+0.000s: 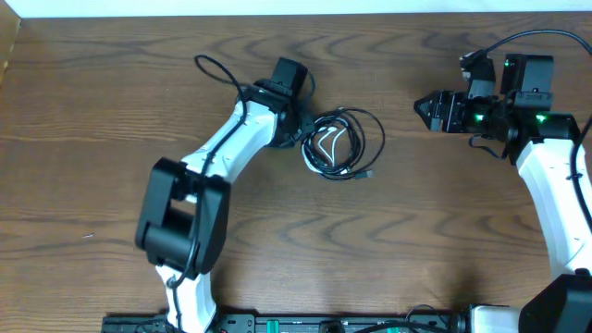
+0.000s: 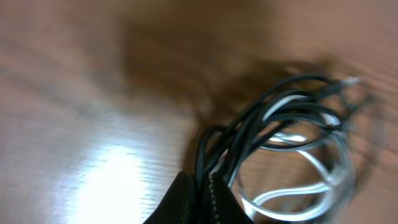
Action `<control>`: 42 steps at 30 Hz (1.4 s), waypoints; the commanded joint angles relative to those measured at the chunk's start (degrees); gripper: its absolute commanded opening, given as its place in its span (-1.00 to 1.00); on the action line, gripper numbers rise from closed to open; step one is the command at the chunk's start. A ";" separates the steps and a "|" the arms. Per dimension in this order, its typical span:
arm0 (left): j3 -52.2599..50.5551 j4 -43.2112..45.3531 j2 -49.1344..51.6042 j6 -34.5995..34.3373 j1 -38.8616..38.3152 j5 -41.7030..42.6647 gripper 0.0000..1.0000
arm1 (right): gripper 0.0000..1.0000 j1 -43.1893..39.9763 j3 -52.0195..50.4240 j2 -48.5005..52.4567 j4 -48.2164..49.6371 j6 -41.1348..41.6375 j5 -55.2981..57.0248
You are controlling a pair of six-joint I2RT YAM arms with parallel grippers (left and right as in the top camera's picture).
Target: Untangle cables
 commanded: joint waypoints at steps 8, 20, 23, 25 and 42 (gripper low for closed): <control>1.99 13.62 -23.37 11.82 -1.27 16.24 -0.85 | 0.54 4.09 0.96 0.35 4.68 3.39 -5.35; 2.01 18.71 -24.70 7.91 -1.49 16.81 -0.85 | 0.47 8.61 0.96 0.35 9.22 7.34 -7.28; 2.03 20.41 -24.81 6.78 -1.49 16.83 -0.85 | 0.46 9.46 0.96 0.35 8.85 7.67 -4.31; 2.03 22.36 -25.09 5.33 -1.42 16.83 -0.85 | 0.47 9.55 0.96 0.35 8.46 7.67 -3.13; 4.94 45.81 -36.06 -3.69 -1.44 8.13 -0.85 | 0.48 9.57 0.94 1.84 7.89 7.63 1.95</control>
